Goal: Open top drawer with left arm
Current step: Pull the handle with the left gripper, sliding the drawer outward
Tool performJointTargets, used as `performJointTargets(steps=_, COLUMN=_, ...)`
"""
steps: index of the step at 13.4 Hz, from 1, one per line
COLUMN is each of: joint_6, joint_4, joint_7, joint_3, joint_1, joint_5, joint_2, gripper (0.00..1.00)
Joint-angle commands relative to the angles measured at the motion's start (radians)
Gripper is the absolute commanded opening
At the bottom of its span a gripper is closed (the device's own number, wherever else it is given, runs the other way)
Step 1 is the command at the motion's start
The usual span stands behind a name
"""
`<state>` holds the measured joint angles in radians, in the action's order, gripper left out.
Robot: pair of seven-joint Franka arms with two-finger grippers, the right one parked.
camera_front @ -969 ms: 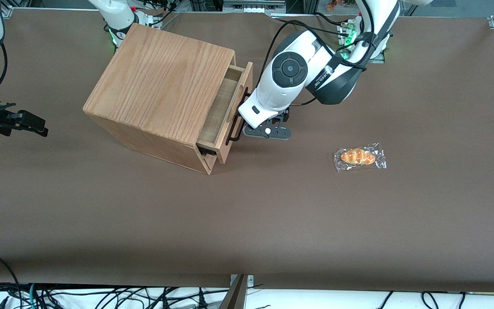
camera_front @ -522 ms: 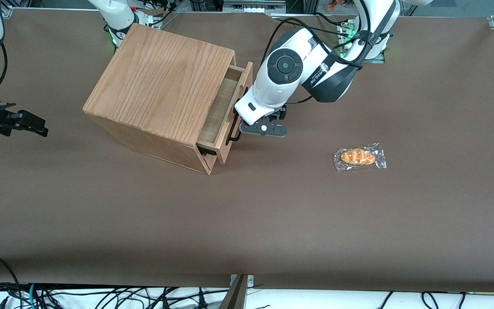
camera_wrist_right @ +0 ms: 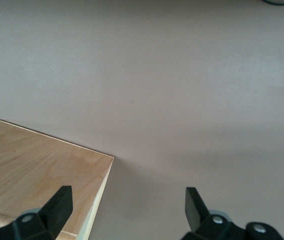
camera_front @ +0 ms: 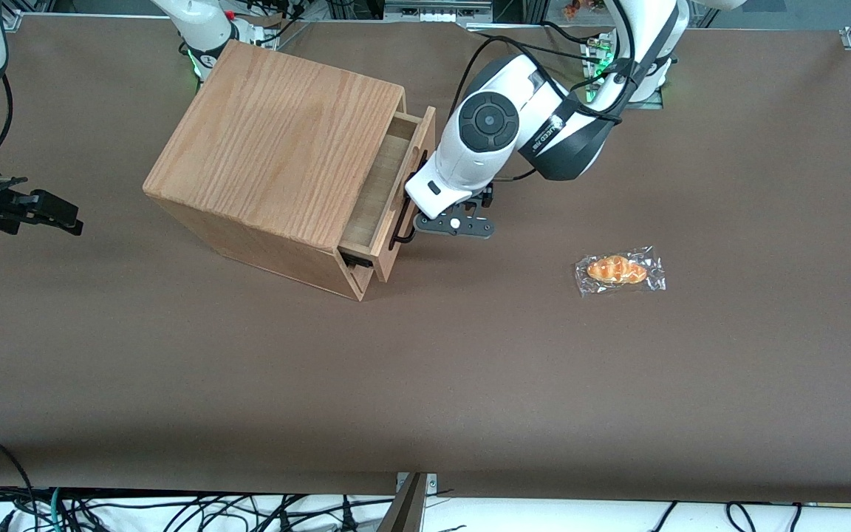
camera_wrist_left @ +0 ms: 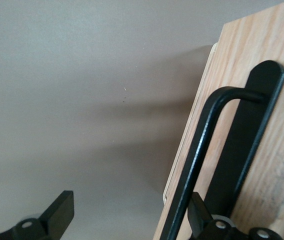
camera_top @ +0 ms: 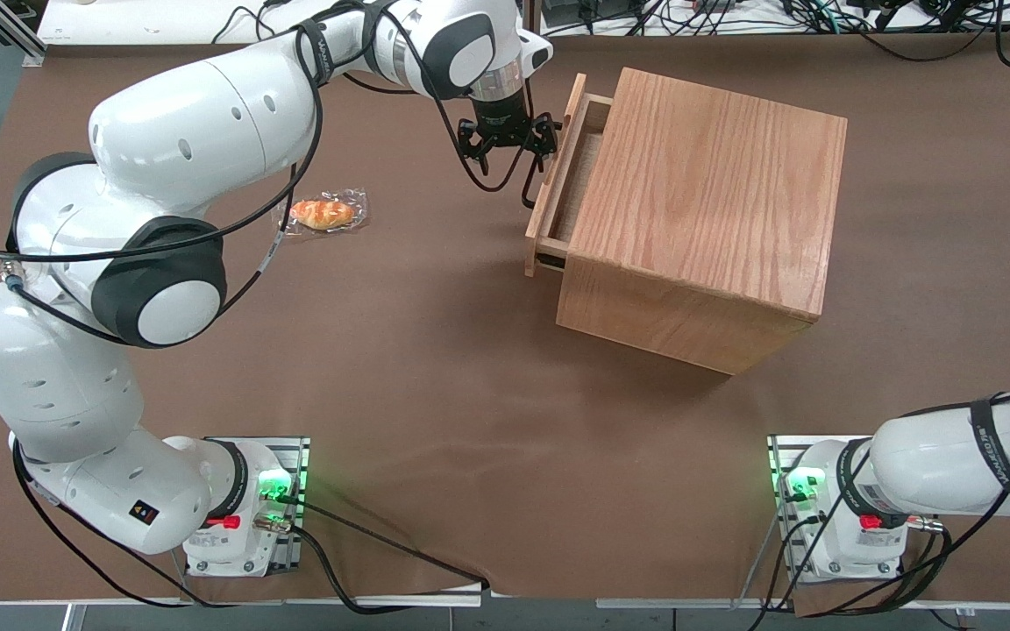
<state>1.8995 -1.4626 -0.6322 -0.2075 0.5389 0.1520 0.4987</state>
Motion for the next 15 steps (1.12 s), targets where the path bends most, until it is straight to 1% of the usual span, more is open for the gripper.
performJointTargets(steps=1, joint_6=-0.013, joint_4=-0.008, joint_7=0.012, joint_3=0.0, joint_1=-0.008, joint_5=-0.028, joint_2=-0.009, gripper=1.0)
performJointTargets(steps=11, joint_6=-0.039, joint_4=-0.015, joint_7=0.017, joint_3=0.002, joint_1=-0.047, joint_5=-0.029, joint_2=-0.022, gripper=1.0)
performJointTargets(steps=15, joint_6=-0.053, joint_4=-0.015, joint_7=0.051, joint_3=0.0, joint_1=-0.073, joint_5=-0.029, joint_2=-0.029, gripper=1.0)
